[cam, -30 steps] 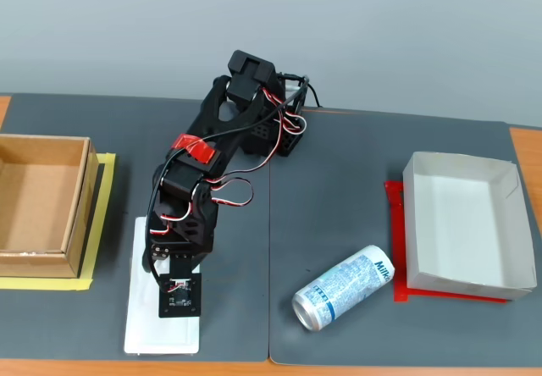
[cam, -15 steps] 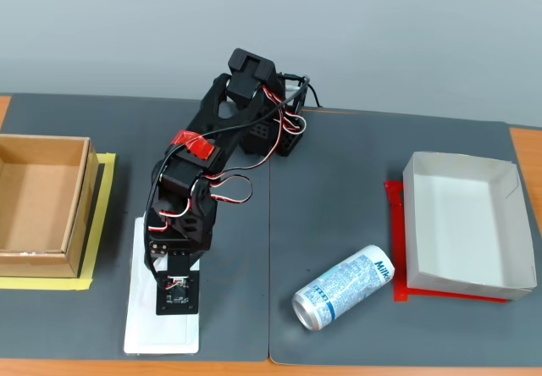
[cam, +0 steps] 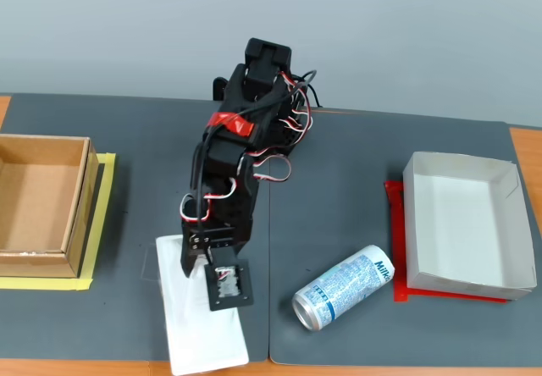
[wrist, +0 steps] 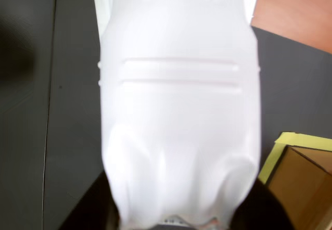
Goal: Pick the sandwich and put it in the gray box
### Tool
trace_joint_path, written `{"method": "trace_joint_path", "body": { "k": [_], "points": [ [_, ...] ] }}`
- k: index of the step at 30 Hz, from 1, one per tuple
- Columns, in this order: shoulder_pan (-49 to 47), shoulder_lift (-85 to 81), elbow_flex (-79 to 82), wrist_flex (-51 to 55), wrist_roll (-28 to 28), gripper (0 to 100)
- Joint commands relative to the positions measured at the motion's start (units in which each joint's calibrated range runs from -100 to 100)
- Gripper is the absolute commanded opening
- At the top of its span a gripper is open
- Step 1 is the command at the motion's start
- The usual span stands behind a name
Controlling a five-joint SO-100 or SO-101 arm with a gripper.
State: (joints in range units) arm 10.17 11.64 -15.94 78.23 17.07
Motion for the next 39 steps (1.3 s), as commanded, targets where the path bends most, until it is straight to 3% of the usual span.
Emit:
{"method": "trace_joint_path", "body": {
  "k": [1,17,33,39],
  "points": [
    [-0.06,-4.73,-0.48,0.33,-0.32,14],
    [-6.33,-17.28,-0.84,3.02,-0.42,14],
    [-31.99,-32.45,-0.39,3.11,-0.48,14],
    [-42.21,-36.52,0.97,3.11,-4.8,14]
  ]
}}
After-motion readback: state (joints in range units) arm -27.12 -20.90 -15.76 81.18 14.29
